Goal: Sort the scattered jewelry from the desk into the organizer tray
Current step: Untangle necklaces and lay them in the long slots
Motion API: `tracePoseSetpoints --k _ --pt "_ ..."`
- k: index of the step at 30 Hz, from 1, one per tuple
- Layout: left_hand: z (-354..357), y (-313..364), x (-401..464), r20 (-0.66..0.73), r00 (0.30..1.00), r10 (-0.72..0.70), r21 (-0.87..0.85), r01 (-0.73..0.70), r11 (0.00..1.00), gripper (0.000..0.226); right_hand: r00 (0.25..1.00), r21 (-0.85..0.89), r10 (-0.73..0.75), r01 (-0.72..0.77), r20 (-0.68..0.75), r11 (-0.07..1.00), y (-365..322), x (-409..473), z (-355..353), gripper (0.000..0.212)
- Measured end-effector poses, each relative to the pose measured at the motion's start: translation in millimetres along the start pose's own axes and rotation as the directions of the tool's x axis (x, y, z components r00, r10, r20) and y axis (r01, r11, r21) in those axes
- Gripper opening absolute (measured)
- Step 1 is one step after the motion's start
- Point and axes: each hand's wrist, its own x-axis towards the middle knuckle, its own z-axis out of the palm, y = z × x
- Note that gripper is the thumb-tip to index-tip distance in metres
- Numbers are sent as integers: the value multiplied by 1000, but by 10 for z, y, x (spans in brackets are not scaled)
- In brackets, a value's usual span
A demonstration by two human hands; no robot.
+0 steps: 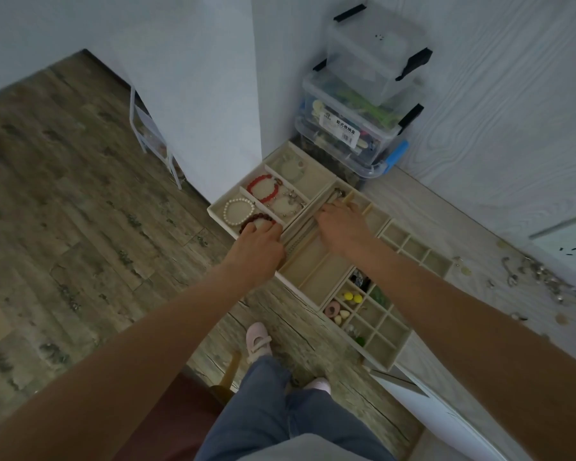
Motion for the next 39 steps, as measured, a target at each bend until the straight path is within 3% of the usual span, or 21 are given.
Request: tracePoseSetpoints --k 4,8,12,19,23,26,29,32,39 --pt "-121 -12 43 -23 999 -25 -65 23 998 28 1000 32 18 -19 22 999 1 -4 -31 40" --pt "-322 58 160 -37 996 -78 -141 72 987 36 989 119 87 -73 -118 990 84 -130 -110 42" --pt "-545 322 347 -58 997 -42 -180 31 983 38 958 271 210 -152 -197 950 319 -396 -163 44" --pt "-833 1259 842 -142 979 146 -245 -178 953 29 849 439 491 -371 -197 818 1129 -1167 32 41" --pt "-867 1899 1183 -118 953 278 -321 -301 898 35 759 454 641 -533 -118 714 1645 -1608 301 45" --pt "-821 2369 1412 -102 906 411 -337 -420 842 42 669 372 741 -673 -61 639 1980 -1875 561 48" --pt "-751 2721 1629 -102 873 476 -282 -485 828 51 647 371 763 -709 1 600 2242 -2051 770 48" --pt "-695 2999 1834 -74 888 453 -243 -457 856 48 668 431 743 -685 48 588 2426 -2108 893 46" --pt "-524 3312 2025 -151 931 331 -206 -357 911 34 668 437 743 -656 -45 616 2562 -2091 1054 32"
